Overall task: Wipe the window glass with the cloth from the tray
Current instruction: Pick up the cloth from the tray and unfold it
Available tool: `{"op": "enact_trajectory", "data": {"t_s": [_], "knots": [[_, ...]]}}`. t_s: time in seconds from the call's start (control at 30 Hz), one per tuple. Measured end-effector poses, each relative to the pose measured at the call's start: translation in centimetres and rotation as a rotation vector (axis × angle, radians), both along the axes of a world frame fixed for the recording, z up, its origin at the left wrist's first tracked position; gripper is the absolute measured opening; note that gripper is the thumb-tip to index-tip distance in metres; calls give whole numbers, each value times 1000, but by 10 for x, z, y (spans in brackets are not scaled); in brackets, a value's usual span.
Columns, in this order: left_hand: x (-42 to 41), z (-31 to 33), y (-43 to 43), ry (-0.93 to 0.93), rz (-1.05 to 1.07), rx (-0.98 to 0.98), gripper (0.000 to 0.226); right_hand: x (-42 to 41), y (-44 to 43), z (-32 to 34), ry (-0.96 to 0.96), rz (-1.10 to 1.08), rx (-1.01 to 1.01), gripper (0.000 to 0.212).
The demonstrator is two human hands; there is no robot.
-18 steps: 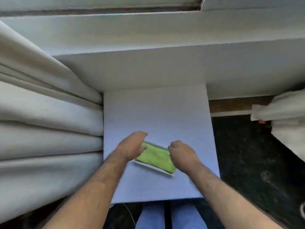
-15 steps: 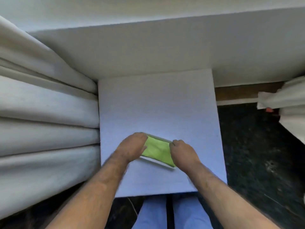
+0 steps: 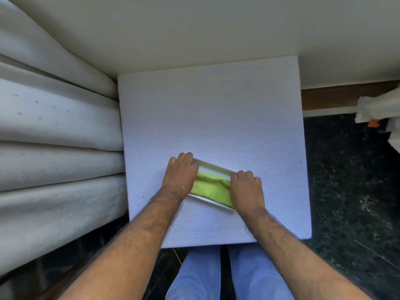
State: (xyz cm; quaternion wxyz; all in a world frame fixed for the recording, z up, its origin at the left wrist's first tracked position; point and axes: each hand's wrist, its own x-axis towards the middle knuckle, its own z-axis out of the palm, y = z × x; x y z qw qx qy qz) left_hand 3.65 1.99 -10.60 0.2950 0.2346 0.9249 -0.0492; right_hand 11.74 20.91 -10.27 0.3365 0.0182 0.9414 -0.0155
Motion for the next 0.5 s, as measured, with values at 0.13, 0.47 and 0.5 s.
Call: {"op": "enact_trajectory", "data": {"t_s": [0.13,0.47,0.5], "knots": [[-15,31,6,-91,86,28,24,-23,10,30,-8,-55,-73,19],[-94,219,-5,26,381,332,17,-122,44,219,207,-115,-213,24],[-106,247,-6,54,408,383,17,-134,46,247,245,-86,-197,23]]}}
